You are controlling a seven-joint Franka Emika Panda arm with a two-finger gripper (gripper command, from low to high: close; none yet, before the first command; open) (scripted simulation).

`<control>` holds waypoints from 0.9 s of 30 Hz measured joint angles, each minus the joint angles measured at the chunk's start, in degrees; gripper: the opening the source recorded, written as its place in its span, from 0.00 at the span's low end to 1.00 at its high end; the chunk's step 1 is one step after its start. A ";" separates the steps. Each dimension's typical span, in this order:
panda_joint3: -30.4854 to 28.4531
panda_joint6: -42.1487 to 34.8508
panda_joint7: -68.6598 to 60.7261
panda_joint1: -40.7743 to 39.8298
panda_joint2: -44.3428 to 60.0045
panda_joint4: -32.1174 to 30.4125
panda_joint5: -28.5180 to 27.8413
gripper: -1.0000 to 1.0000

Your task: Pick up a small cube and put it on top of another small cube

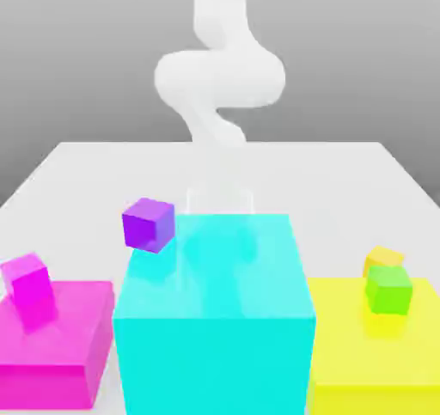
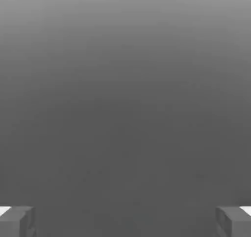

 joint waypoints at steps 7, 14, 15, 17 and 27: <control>0.51 6.54 -17.85 11.75 10.00 -6.35 -0.10 0.50; 1.95 12.94 -35.72 22.25 19.73 -12.55 0.45 0.50; 2.20 13.85 -38.27 23.72 21.12 -13.44 0.53 0.50; 2.84 15.66 -43.37 26.52 23.90 -15.21 0.69 0.50; 7.81 24.81 -68.43 38.90 37.80 -24.07 0.85 0.50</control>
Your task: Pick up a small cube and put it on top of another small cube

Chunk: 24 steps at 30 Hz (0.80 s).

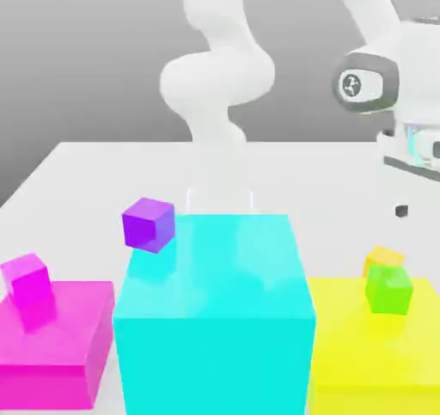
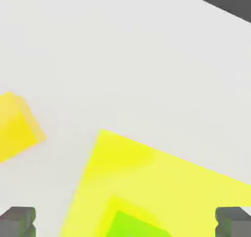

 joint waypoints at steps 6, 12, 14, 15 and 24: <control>0.46 7.24 -6.27 5.10 9.97 -2.55 -4.43 0.50; -4.94 15.18 -3.22 9.28 19.66 -0.94 -8.87 0.00; -4.94 15.10 -3.21 9.28 19.66 -0.94 -8.88 0.00; -4.94 15.05 -3.20 9.28 19.66 -0.94 -8.89 0.00; -1.40 6.03 -7.59 7.22 8.62 -2.91 -2.99 0.00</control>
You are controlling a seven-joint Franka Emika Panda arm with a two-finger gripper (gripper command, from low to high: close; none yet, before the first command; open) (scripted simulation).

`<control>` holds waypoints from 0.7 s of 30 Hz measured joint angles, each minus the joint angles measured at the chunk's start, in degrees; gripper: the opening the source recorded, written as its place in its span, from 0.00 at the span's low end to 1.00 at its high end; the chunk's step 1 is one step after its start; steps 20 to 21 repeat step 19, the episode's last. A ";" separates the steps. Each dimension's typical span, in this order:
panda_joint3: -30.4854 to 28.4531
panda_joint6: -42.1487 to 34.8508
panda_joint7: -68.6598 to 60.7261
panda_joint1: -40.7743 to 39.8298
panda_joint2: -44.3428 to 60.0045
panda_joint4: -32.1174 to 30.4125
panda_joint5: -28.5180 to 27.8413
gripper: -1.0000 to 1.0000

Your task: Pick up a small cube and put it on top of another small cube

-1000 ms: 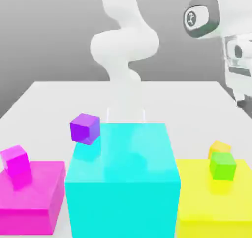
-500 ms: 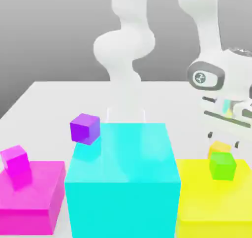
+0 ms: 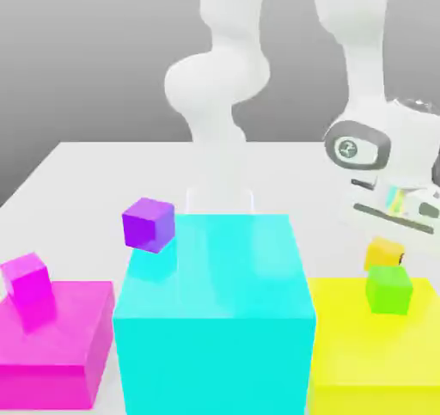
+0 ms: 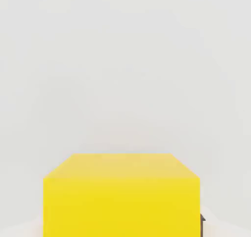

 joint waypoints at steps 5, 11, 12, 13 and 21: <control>-3.26 -11.29 5.80 -4.43 -7.02 4.42 1.26 0.00; -7.68 -25.27 16.44 -11.06 -12.95 12.40 1.66 0.00; -8.04 -24.89 17.13 -11.53 -12.24 12.71 1.80 0.00; -8.24 -23.48 17.43 -11.74 -10.90 12.62 1.94 0.00; -8.48 -17.62 17.70 -12.02 -6.04 11.62 2.04 1.00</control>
